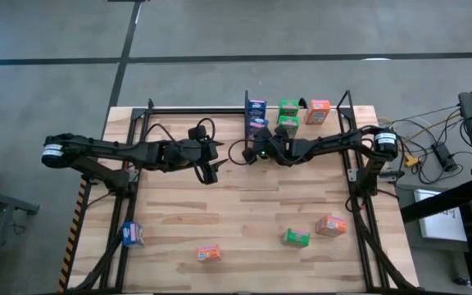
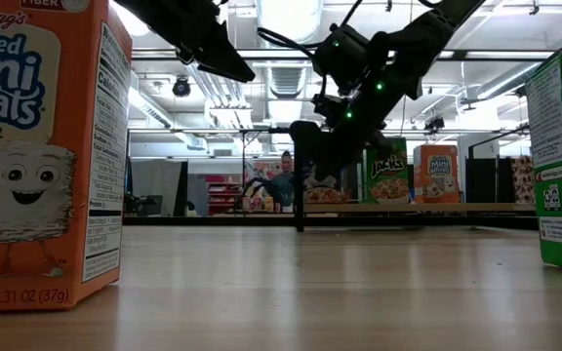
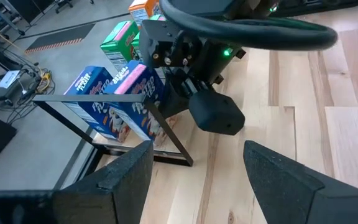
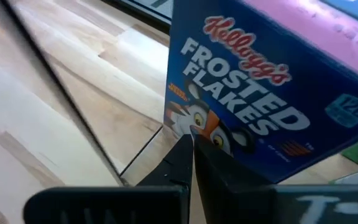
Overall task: Stack cereal on shelf
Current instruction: Put the top blue cereal box on the shelf aligned with the other blue cereal box on the shelf
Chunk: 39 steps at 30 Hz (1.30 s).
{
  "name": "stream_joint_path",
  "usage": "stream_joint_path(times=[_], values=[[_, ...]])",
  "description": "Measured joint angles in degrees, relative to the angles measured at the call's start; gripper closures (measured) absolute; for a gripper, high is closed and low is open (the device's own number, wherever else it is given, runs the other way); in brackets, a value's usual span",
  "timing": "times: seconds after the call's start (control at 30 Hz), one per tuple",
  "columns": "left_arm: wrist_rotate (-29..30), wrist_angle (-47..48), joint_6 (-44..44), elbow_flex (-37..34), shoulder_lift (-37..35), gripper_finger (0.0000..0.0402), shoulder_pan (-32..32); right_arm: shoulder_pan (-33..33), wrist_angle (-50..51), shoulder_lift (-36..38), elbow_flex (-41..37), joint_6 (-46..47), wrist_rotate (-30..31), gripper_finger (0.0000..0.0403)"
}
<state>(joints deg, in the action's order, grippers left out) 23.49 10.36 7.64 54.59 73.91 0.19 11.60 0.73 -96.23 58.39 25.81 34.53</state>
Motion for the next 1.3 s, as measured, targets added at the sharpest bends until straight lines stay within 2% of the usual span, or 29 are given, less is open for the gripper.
stream_joint_path(times=[0.33, 0.53, 0.63, 0.73, 0.83, 0.93, 1.07, 1.2, 1.3], values=[[0.00, -0.02, 0.00, 0.00, 0.00, 0.0168, 0.00, 0.80, 0.48, 0.13, 0.00, -3.02, -0.16, 0.0394], [0.00, -0.04, 0.00, 0.00, 0.00, 0.0168, 0.02, -0.75, 1.52, 2.01, 0.00, -2.93, -4.98, 0.0394], [-0.02, -0.94, 0.28, -0.47, -0.02, 0.0168, 0.00, -1.89, 4.34, 5.23, 0.00, -2.95, -9.14, 0.0394], [-0.04, -2.01, 1.21, -1.74, -0.02, 0.0168, 0.00, -1.10, 11.27, 10.64, 1.76, -4.79, -19.81, 0.0394], [-0.04, -2.03, 2.63, -2.38, -0.02, 0.0168, 0.06, 2.84, 22.36, 15.35, 6.15, -7.66, -29.87, 0.0394], [-0.13, -3.59, 6.40, -2.38, -0.02, 0.0168, 0.62, 7.28, 30.45, 18.21, 10.20, -11.52, -31.53, 0.0394], [-0.76, -6.18, 12.83, -1.92, -0.13, 0.0168, 2.35, 12.01, 33.72, 20.32, 14.70, -18.81, -32.72, 0.0394], [-5.04, -7.82, 14.03, -1.88, -0.28, 0.0168, 4.86, 15.59, 36.89, 19.26, 19.83, -22.24, -38.24, 0.0383], [-9.52, -7.85, 14.35, -1.92, -0.28, 0.0168, 6.15, 16.19, 38.83, 17.37, 22.42, -25.83, -40.54, 0.0354]])
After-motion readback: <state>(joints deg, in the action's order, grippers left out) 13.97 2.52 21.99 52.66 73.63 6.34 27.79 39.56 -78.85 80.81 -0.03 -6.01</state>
